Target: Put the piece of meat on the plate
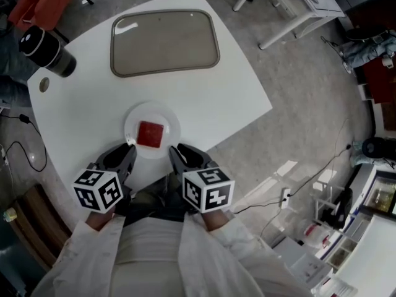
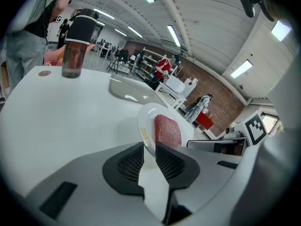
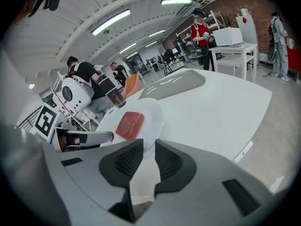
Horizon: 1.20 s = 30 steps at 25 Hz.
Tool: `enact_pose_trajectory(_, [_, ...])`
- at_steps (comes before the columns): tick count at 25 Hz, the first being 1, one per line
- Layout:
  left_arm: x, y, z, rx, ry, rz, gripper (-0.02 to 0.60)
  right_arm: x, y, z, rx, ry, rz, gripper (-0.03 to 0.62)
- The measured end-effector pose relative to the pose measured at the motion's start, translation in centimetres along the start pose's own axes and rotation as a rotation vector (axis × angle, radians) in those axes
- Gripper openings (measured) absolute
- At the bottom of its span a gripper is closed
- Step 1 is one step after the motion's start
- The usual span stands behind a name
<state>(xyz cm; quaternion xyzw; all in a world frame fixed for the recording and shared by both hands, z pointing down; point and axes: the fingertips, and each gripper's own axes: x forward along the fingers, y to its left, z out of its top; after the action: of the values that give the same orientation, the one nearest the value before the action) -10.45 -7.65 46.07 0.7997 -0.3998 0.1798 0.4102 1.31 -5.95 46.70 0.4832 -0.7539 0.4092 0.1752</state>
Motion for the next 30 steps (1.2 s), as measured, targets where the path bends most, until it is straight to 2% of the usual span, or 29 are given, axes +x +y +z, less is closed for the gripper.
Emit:
enact_pose_trajectory(5, [1.5, 0.0, 1.7, -0.004, -0.022, 0.013, 0.08, 1.0, -1.3, 2.1, -0.016, -0.004, 0.017, 0.084])
enact_pose_trajectory(15, [4.7, -0.2, 6.4, -0.08, -0.065, 0.081, 0.08, 3.6, -4.0, 8.0, -0.058, 0.049, 0.094, 0.084])
enact_pose_trajectory(26, [9.3, 0.4, 13.0, -0.14, -0.119, 0.113, 0.08, 7.1, -7.2, 15.6, -0.09, 0.077, 0.142, 0.081])
enact_pose_trajectory(30, [11.0, 1.1, 15.2, -0.139, -0.13, 0.121, 0.08, 8.9, -8.2, 18.0, -0.113, 0.093, 0.154, 0.081])
